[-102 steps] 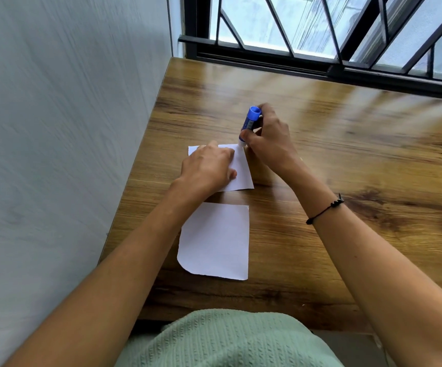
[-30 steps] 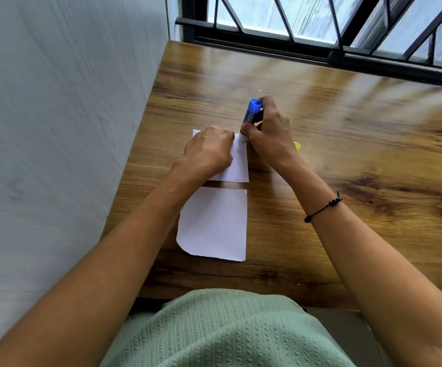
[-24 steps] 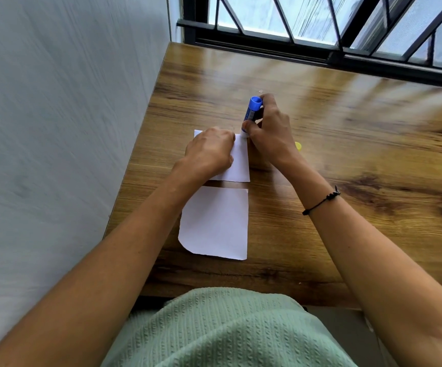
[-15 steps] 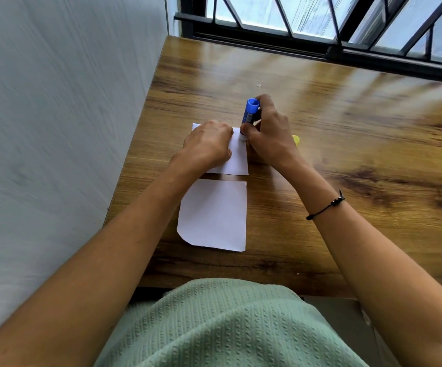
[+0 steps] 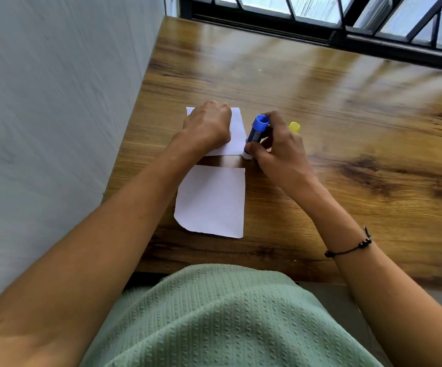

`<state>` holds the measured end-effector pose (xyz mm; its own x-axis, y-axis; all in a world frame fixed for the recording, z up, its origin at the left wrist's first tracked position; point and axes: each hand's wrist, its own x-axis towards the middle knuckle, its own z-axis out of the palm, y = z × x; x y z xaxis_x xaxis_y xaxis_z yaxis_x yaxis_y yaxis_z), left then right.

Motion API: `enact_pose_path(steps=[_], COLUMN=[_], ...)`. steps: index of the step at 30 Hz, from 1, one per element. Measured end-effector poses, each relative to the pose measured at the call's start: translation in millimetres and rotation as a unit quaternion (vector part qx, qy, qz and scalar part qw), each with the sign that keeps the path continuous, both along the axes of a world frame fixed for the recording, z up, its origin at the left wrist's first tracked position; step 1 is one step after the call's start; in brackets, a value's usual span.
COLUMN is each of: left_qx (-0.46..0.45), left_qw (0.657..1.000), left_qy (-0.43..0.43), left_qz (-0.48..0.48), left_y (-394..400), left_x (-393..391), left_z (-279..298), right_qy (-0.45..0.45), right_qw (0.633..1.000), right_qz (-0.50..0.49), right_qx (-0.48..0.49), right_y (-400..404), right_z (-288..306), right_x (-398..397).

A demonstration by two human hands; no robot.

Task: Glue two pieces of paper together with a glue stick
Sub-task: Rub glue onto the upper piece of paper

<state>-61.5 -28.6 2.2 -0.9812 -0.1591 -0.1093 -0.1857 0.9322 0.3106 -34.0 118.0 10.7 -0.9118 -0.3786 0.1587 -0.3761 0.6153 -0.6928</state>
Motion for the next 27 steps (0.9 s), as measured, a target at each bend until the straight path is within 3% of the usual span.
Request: enact_pose_path(steps=[9, 20, 27], left_qx=[-0.06, -0.189, -0.107], left_qw=[0.998, 0.98, 0.988], left_qy=[0.005, 0.066, 0.107], left_qz=[0.007, 0.018, -0.013], left_y=[5, 14, 6], left_x=[2, 18, 20], left_z=[13, 11, 11], right_qy=[-0.023, -0.005, -0.004], right_qw=[0.996, 0.992, 0.991], right_qz=[-0.057, -0.088, -0.099], right_qx=[-0.071, -0.087, -0.092], right_y=[2, -14, -25], right_z=[3, 0, -2], right_x=[-7, -23, -43])
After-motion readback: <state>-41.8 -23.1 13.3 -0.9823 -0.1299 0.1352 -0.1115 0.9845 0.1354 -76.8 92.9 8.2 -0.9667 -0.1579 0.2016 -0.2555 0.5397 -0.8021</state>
